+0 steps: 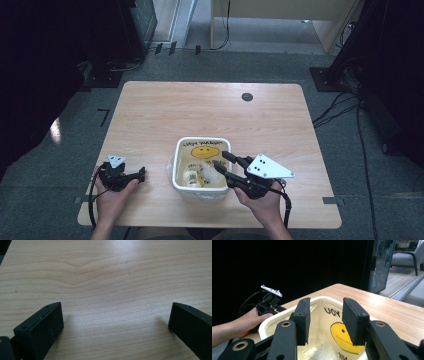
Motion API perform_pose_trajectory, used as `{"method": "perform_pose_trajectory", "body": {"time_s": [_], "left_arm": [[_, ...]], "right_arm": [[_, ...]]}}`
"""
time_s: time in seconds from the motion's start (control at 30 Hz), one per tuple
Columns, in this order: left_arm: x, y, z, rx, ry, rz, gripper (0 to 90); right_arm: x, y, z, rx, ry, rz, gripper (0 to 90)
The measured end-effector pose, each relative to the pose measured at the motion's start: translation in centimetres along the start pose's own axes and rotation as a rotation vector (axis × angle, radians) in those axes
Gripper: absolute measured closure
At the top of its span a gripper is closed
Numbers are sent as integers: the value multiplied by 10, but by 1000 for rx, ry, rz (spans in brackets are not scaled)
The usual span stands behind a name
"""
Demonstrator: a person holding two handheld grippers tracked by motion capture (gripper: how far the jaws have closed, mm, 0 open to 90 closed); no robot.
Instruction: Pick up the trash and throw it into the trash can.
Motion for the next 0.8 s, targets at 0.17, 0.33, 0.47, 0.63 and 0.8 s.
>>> {"method": "perform_pose_trajectory", "body": {"time_s": [0.17,0.33,0.47,0.63,0.8], "left_arm": [[0,0,0,0,0,0,0],[0,0,0,0,0,0,0],[0,0,0,0,0,0,0],[0,0,0,0,0,0,0],[0,0,0,0,0,0,0]], "right_arm": [[1,-1,1,-8,-4,3,587],[-2,-2,3,-16,16,2,575],[-6,-4,5,-24,38,-4,552],[-11,-6,9,-29,79,-15,486],[-17,-6,14,-30,122,19,327]]}}
Point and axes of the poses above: each handheld gripper's, and its own axes: z roughly backward along the jaws, y roughly out of its underside, x roughly to its left, the point moved 3 cm from there along -z, roughly forward along the jaws, and after that the axes turned 12 degrees about -x, right-handed, at the moved point
